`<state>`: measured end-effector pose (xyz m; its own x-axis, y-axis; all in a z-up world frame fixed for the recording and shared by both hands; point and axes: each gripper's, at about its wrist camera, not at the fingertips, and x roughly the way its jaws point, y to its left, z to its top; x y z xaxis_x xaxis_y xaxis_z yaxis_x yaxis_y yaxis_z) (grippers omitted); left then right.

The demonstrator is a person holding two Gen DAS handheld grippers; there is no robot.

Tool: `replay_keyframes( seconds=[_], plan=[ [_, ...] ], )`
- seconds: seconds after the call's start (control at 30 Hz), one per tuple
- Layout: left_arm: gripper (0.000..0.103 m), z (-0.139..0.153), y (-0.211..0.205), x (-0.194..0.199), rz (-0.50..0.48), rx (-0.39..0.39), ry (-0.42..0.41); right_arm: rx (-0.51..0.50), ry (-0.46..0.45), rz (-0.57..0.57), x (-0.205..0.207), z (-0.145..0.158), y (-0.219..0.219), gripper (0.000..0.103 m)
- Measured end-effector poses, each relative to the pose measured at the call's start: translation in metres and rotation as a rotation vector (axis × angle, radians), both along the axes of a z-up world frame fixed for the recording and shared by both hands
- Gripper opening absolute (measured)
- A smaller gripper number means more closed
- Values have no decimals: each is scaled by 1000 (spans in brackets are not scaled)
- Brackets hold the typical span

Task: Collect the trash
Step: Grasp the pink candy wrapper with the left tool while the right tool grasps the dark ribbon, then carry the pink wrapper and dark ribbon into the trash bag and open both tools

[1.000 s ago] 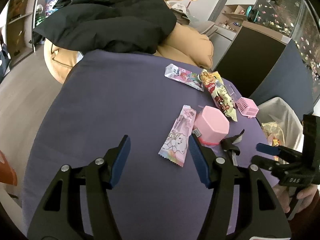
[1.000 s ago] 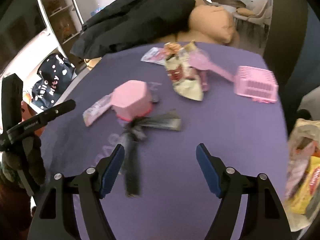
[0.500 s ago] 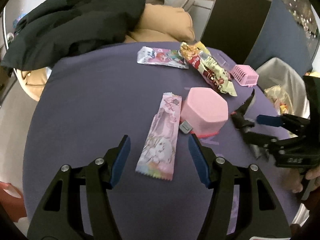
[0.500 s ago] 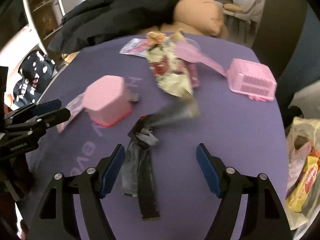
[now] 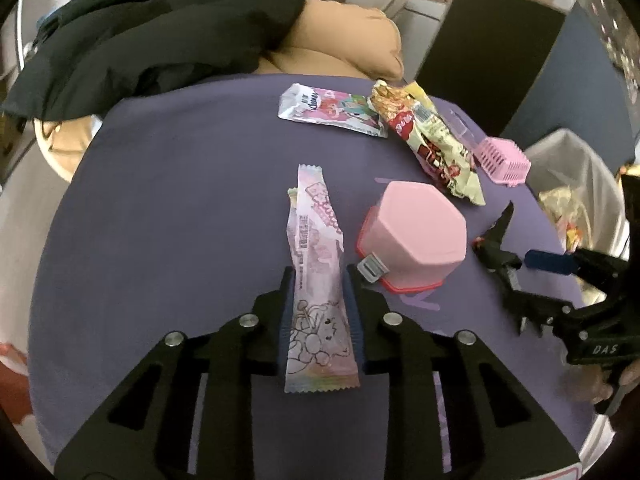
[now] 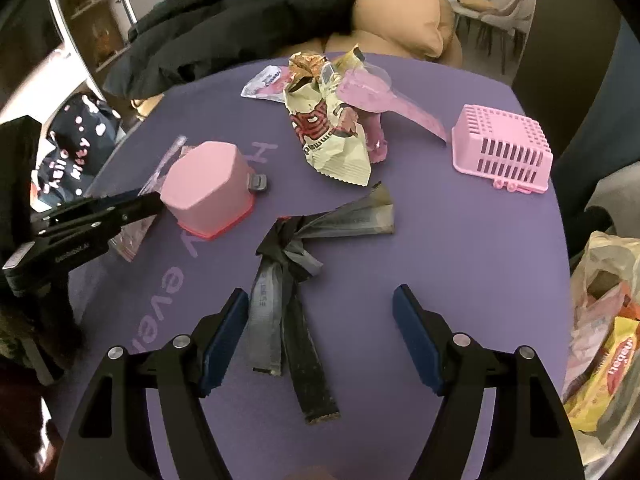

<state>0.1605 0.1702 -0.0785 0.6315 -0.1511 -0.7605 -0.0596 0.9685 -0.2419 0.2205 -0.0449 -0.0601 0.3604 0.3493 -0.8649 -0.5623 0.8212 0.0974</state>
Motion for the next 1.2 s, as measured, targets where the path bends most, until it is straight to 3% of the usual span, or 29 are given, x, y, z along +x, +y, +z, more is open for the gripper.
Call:
replay_keyframes(
  seconds=[0.23, 0.4, 0.57, 0.67, 0.7, 0.83, 0.9, 1.2],
  plan=[
    [22, 6, 3, -16, 63, -30, -42, -84, -115, 64, -19, -3, 1, 70],
    [22, 4, 2, -23, 78, -28, -72, -45, -182, 64, -26, 11, -6, 70],
    [22, 0, 2, -19, 74, -41, -50, 5, -137, 54, -13, 19, -1, 70],
    [22, 0, 5, -20, 78, -58, -51, -29, -122, 53, -5, 11, 11, 70],
    [22, 0, 5, -20, 80, -59, -53, -54, -126, 46, -2, 7, 14, 69],
    [22, 0, 7, -21, 82, -71, -58, -56, -122, 25, 4, 2, 11, 30],
    [22, 0, 8, -21, 83, -77, -56, -22, -92, 20, 4, 4, 3, 27],
    [22, 1, 9, -23, 96, -72, -69, 71, -110, -20, -7, 26, -34, 24]
  ],
)
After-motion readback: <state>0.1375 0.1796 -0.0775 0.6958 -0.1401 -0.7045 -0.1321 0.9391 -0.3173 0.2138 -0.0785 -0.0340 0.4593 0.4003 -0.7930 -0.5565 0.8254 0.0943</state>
